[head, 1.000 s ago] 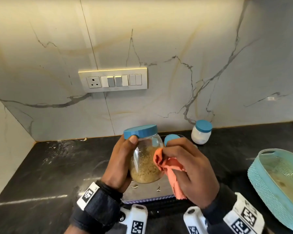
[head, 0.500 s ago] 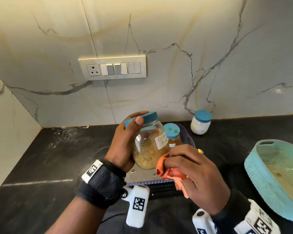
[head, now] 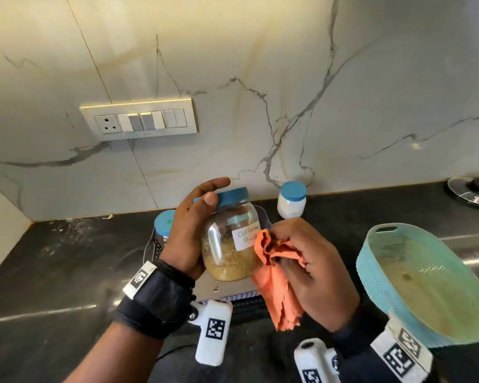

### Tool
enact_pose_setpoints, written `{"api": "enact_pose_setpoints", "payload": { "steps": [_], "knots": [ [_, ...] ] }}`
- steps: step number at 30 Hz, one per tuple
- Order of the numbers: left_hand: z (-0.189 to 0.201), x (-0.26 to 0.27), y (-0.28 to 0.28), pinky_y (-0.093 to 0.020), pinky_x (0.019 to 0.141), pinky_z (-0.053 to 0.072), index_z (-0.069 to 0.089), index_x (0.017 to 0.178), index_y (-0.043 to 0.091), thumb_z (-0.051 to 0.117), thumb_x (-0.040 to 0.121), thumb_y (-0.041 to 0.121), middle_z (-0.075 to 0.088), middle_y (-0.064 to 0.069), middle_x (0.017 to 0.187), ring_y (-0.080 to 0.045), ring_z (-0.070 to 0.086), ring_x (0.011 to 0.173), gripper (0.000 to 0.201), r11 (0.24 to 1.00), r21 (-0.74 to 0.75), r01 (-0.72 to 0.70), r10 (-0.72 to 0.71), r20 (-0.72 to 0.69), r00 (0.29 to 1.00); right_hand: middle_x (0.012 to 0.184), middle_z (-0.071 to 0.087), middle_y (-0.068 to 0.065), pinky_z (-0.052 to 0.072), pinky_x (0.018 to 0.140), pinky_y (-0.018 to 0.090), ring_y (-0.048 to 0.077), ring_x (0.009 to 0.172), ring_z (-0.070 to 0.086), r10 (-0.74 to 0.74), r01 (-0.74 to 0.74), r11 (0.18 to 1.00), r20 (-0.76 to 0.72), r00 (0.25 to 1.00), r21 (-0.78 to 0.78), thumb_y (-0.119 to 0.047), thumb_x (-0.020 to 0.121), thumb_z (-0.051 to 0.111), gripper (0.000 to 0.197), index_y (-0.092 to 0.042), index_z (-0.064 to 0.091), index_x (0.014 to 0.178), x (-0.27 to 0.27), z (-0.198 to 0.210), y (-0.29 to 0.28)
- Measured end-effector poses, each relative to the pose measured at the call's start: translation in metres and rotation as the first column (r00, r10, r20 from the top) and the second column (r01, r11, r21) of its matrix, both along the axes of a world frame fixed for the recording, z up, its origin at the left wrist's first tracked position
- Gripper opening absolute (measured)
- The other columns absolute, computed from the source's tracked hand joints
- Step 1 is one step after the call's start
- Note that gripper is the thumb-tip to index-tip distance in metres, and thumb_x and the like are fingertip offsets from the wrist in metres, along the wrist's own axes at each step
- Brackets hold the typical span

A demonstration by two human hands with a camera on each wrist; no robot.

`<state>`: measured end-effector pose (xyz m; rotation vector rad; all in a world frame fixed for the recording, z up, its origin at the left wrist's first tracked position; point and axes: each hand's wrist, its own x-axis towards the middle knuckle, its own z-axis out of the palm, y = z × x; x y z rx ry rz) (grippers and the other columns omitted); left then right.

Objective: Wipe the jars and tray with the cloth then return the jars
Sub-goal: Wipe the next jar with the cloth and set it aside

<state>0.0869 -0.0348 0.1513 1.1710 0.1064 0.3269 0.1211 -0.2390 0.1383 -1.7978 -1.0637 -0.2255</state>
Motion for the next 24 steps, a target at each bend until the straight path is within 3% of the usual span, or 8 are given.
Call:
{"api": "enact_pose_setpoints", "payload": {
  "steps": [3,6,9,12,15,18,20,24],
  "knots": [
    [0.003,0.013,-0.005,-0.050,0.088,0.058,0.059,0.128,0.014,0.074,0.069,0.039,0.071,-0.017,0.113,-0.040,0.069,0.103,0.066,0.995,0.084,0.049,-0.048,-0.009,0.999,0.103,0.063,-0.013,0.049,0.085,0.016,0.005,0.099,0.063,0.000,-0.002,0.998,-0.037,0.999,-0.068,-0.025,0.091,0.049,0.023,-0.016,0.066,0.103,0.002,-0.013,-0.022],
    [0.013,0.028,-0.009,-0.051,0.096,0.055,0.058,0.133,0.027,0.079,0.067,0.041,0.068,-0.014,0.117,-0.037,0.066,0.110,0.071,0.894,0.418,0.159,-0.155,-0.043,0.987,0.099,0.061,-0.014,0.047,0.082,0.015,0.006,0.095,0.063,-0.048,0.044,0.997,-0.066,0.997,-0.059,-0.013,0.088,0.051,0.019,-0.019,0.065,0.100,0.010,-0.015,-0.044],
    [0.028,0.043,-0.014,-0.040,0.100,0.054,0.048,0.141,0.036,0.085,0.067,0.033,0.063,-0.001,0.117,-0.018,0.065,0.111,0.083,0.609,0.734,0.303,-0.261,-0.176,0.949,0.096,0.062,-0.015,0.046,0.079,0.014,0.008,0.094,0.063,-0.084,0.080,0.996,-0.109,0.990,-0.043,-0.002,0.083,0.054,0.026,-0.021,0.065,0.097,0.014,-0.017,-0.065],
    [0.045,0.062,-0.029,-0.028,0.103,0.050,0.039,0.145,0.044,0.083,0.067,0.025,0.057,0.022,0.119,-0.004,0.057,0.114,0.092,0.271,0.895,0.355,-0.223,-0.301,0.927,0.096,0.062,-0.014,0.047,0.079,0.016,0.010,0.094,0.064,-0.128,0.120,0.991,-0.144,0.981,-0.060,-0.012,0.086,0.054,0.021,-0.025,0.064,0.097,0.017,-0.022,-0.083],
    [0.055,0.092,-0.049,-0.035,0.102,0.049,0.037,0.149,0.039,0.084,0.070,0.028,0.059,0.012,0.129,-0.013,0.056,0.118,0.092,-0.006,0.922,0.386,-0.175,-0.381,0.908,0.096,0.063,-0.015,0.045,0.080,0.014,0.007,0.095,0.063,-0.176,0.167,0.983,-0.158,0.972,-0.072,-0.010,0.084,0.058,0.024,-0.028,0.065,0.098,0.021,-0.028,-0.102],
    [0.058,0.127,-0.066,-0.029,0.100,0.042,0.041,0.150,0.036,0.081,0.078,0.035,0.056,0.007,0.136,-0.015,0.051,0.122,0.082,-0.288,0.882,0.372,-0.141,-0.424,0.895,0.094,0.064,-0.016,0.042,0.079,0.008,0.003,0.093,0.062,-0.218,0.212,0.976,-0.171,0.961,-0.054,-0.007,0.080,0.061,0.027,-0.028,0.065,0.095,0.025,-0.031,-0.117],
    [0.058,0.153,-0.078,-0.028,0.099,0.039,0.043,0.149,0.034,0.078,0.080,0.037,0.055,0.005,0.137,-0.017,0.049,0.124,0.078,-0.408,0.836,0.368,-0.152,-0.460,0.875,0.092,0.065,-0.016,0.042,0.078,0.007,0.003,0.092,0.063,-0.242,0.236,0.970,-0.196,0.950,-0.052,-0.008,0.080,0.061,0.026,-0.030,0.065,0.093,0.029,-0.034,-0.130],
    [0.057,0.210,-0.106,-0.028,0.097,0.038,0.048,0.146,0.032,0.078,0.080,0.035,0.055,0.002,0.136,-0.021,0.052,0.124,0.073,-0.549,0.767,0.332,-0.191,-0.502,0.844,0.095,0.066,-0.017,0.044,0.080,0.008,0.003,0.095,0.064,-0.304,0.299,0.953,-0.225,0.926,-0.055,-0.013,0.080,0.061,0.025,-0.034,0.065,0.095,0.039,-0.037,-0.155]
  ]
}}
